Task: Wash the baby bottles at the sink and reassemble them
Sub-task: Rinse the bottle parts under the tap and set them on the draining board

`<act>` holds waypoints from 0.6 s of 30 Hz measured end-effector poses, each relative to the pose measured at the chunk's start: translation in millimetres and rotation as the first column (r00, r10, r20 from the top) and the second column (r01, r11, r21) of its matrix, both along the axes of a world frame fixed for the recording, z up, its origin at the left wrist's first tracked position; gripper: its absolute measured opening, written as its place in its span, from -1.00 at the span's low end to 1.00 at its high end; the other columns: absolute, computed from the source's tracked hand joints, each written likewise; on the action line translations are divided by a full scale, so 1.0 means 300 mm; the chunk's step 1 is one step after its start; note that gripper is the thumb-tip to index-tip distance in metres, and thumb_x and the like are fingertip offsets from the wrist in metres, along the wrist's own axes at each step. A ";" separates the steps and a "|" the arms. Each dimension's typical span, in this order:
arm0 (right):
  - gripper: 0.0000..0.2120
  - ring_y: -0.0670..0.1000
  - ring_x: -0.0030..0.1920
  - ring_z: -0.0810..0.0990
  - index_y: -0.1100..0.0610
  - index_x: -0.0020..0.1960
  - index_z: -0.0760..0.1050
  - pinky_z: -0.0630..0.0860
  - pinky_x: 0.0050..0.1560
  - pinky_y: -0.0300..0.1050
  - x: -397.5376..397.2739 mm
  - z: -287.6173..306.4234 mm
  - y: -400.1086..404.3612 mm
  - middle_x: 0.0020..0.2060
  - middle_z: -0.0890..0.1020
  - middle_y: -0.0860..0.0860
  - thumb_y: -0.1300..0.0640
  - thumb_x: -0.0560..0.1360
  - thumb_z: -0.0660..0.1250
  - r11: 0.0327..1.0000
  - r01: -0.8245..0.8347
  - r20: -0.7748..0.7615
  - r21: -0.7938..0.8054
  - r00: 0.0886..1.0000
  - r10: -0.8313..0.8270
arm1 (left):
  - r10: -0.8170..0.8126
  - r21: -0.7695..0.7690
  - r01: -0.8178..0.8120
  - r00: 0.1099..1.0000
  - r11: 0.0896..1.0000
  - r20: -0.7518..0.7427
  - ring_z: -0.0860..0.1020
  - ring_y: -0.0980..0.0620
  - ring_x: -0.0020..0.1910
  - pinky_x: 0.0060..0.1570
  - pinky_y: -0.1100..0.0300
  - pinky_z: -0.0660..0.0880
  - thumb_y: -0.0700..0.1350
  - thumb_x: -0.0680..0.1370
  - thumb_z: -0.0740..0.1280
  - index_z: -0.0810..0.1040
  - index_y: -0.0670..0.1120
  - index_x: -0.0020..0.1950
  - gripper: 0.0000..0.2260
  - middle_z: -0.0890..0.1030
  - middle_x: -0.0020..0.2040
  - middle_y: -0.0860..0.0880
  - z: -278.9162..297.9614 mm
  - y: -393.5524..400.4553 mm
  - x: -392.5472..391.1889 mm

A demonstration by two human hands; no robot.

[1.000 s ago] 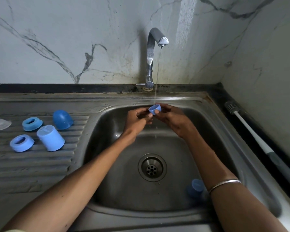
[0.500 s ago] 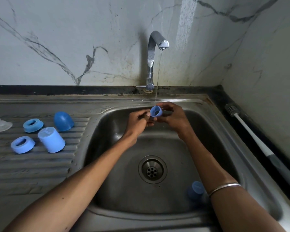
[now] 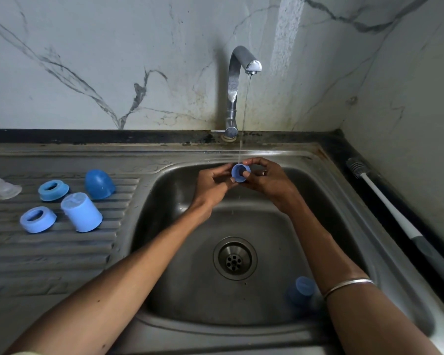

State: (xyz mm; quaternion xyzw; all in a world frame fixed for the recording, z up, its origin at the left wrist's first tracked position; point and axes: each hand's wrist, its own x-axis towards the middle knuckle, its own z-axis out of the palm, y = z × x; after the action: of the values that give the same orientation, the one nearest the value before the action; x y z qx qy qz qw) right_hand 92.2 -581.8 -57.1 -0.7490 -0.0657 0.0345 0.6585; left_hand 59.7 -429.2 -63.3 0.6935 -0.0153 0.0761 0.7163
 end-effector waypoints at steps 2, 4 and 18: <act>-0.80 0.21 0.06 0.66 0.18 0.10 0.57 0.58 0.15 0.20 -0.003 0.004 -0.002 0.04 0.67 0.21 0.27 0.49 0.43 0.998 0.005 -0.036 0.064 0.999 -0.003 | -0.009 -0.025 0.009 1.000 1.000 -0.018 0.66 0.06 0.07 0.15 0.15 0.59 -0.38 0.47 0.47 0.62 -0.10 0.22 -0.63 0.70 0.03 -0.04 0.003 0.000 -0.001; -0.87 0.23 0.09 0.65 0.19 0.06 0.56 0.58 0.17 0.16 -0.010 0.012 0.000 0.06 0.65 0.25 0.28 0.52 0.39 0.991 0.010 -0.070 0.135 0.998 0.000 | -0.007 -0.013 0.007 0.999 1.000 -0.032 0.67 0.04 0.08 0.16 0.15 0.58 -0.35 0.48 0.47 0.65 -0.15 0.21 -0.68 0.71 0.04 -0.07 0.004 0.002 -0.003; -0.59 0.03 0.17 0.60 0.06 0.19 0.58 0.58 0.17 -0.01 -0.010 0.002 -0.016 0.12 0.65 0.02 0.39 0.41 0.44 0.997 -0.049 -0.033 -0.063 0.998 0.047 | -0.073 -0.051 0.069 0.993 0.996 -0.094 0.62 -0.01 0.15 0.22 0.05 0.57 -0.45 0.52 0.34 0.58 -0.07 0.29 -0.58 0.68 -0.02 0.07 0.028 -0.006 -0.023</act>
State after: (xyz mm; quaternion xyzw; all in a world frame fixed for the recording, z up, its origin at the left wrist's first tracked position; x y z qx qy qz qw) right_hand 89.2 -586.5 -56.3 -0.7671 -0.0722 0.0641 0.6342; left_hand 52.7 -431.1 -54.9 0.6781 -0.0038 0.0177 0.7347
